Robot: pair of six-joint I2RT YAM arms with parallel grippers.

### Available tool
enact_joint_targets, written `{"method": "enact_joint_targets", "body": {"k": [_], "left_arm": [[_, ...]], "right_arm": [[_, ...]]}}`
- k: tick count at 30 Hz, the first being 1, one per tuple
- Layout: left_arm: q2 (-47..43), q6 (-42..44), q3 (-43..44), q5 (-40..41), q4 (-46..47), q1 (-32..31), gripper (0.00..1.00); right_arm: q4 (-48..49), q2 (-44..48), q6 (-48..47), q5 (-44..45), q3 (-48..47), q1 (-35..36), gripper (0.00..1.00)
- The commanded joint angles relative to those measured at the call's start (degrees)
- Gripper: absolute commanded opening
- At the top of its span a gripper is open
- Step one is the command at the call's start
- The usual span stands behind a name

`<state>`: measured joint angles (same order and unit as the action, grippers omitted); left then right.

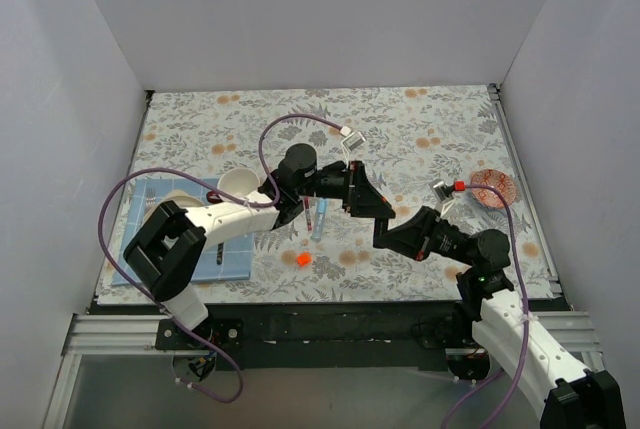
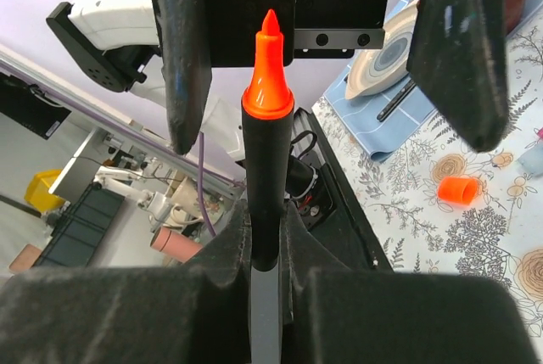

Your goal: Insert the pens into the pen caps

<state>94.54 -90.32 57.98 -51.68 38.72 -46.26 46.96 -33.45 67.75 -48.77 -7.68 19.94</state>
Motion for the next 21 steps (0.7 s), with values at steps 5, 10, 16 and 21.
{"method": "enact_joint_targets", "body": {"k": [5, 10, 16, 21], "left_arm": [[-14.2, 5.4, 1.1, 29.6, -21.1, 0.5, 0.98], [-25.5, 2.6, -1.0, 47.7, -35.5, 2.6, 0.98], [-34.4, -21.8, 1.0, 72.9, -66.7, 3.6, 0.98], [-35.7, -13.4, -2.3, 73.3, -71.1, 3.6, 0.86]], "right_arm": [[-0.6, 3.1, -0.9, 1.0, 0.7, 0.1, 0.01], [-13.7, 7.2, -7.1, 4.0, -1.5, 0.1, 0.01], [-30.1, 9.5, -16.8, 7.4, -5.5, 0.0, 0.01], [-32.9, 12.7, -18.0, 9.0, -3.9, 0.0, 0.01]]}}
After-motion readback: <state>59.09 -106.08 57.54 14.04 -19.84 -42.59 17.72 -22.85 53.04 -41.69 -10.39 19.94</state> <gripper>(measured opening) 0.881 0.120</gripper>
